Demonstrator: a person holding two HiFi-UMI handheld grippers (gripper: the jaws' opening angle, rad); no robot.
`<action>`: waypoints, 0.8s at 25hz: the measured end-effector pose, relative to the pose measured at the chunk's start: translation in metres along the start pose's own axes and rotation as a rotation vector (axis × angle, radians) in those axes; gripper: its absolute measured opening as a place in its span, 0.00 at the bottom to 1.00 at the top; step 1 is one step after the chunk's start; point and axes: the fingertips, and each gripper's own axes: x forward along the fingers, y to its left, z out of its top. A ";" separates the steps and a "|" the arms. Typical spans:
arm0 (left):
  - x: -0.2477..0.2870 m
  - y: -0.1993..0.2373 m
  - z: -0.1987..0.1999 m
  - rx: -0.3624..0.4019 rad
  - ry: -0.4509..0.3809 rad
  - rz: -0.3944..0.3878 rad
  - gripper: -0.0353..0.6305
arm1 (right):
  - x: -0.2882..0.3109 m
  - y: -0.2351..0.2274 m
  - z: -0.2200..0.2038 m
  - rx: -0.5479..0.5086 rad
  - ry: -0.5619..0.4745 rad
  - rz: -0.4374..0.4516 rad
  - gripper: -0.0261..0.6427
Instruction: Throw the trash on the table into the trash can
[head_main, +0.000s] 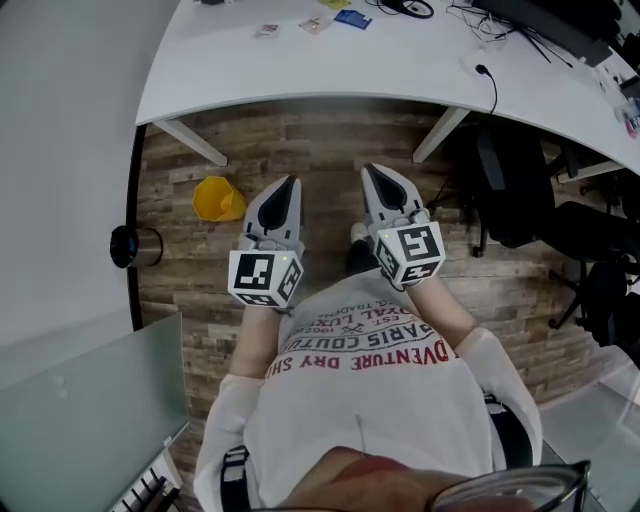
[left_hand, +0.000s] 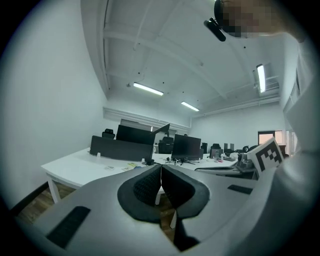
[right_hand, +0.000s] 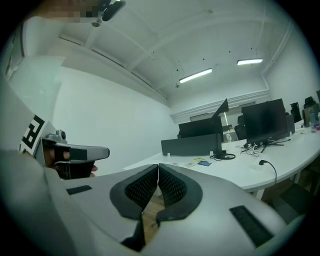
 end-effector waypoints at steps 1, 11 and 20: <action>0.018 0.006 0.005 0.001 0.001 0.007 0.09 | 0.015 -0.015 0.006 0.001 0.000 0.003 0.08; 0.176 0.046 0.035 0.006 0.004 0.062 0.09 | 0.137 -0.138 0.043 -0.025 0.038 0.051 0.08; 0.288 0.106 0.029 -0.015 0.053 0.006 0.09 | 0.238 -0.195 0.026 -0.010 0.114 0.014 0.08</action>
